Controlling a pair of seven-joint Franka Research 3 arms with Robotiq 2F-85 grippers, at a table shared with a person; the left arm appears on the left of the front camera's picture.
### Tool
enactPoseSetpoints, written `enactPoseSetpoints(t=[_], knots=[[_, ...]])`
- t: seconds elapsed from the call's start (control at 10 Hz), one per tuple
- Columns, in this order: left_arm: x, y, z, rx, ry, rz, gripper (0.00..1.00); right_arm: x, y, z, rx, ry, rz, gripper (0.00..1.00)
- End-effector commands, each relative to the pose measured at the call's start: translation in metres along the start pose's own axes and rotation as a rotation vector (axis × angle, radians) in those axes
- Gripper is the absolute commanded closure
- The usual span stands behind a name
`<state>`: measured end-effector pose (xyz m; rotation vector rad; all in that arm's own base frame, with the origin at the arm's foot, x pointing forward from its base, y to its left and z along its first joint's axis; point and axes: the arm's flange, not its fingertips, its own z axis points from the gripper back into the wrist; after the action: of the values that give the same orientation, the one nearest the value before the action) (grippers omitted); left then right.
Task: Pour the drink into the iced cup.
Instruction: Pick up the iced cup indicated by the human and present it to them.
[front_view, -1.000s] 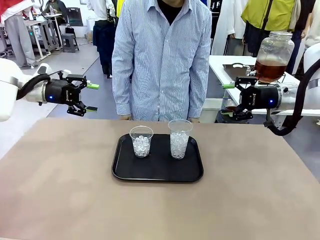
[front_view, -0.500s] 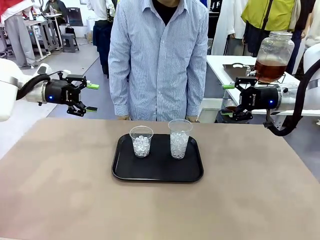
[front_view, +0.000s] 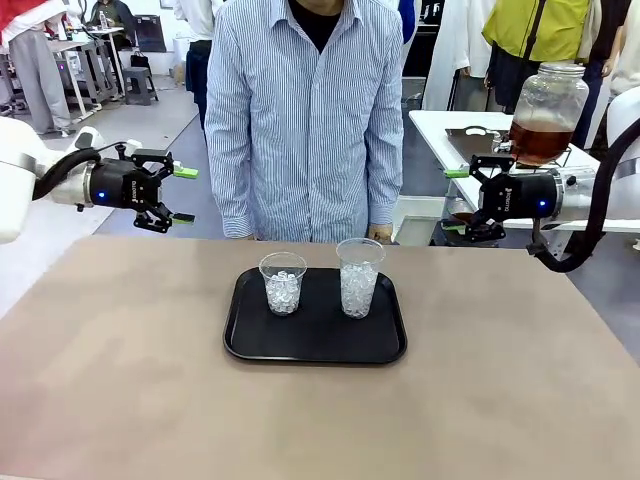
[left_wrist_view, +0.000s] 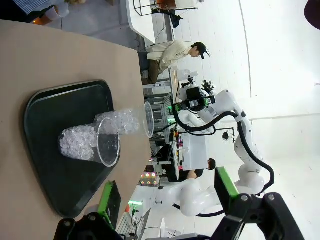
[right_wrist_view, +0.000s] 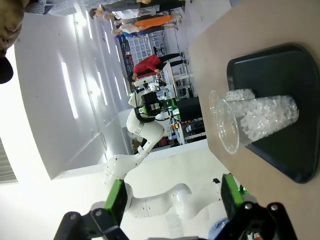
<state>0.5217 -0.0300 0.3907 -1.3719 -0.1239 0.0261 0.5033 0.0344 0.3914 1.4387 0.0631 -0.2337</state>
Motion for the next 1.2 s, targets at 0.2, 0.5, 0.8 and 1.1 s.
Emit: enactPoseSetpoints(t=[0.2,0.5,0.8,1.1], knots=[[0.0001,-0.0002,-0.0009,0.003,-0.002,-0.001,0.0,0.0007,0.0016,0.0007,-0.002,-0.008,0.003,0.0],[0.0001,-0.0002,-0.0009,0.003,-0.002,-0.001,0.0,0.0007,0.0016,0.0007,-0.002,-0.008,0.003,0.0],[0.0001,-0.0002,-0.0009,0.003,-0.002,-0.001,0.0,0.0007,0.0016,0.0007,-0.002,-0.008,0.003,0.0],[0.0001,-0.0002,-0.0009,0.003,-0.002,-0.001,0.0,0.0007,0.0016,0.0007,-0.002,-0.008,0.003,0.0]])
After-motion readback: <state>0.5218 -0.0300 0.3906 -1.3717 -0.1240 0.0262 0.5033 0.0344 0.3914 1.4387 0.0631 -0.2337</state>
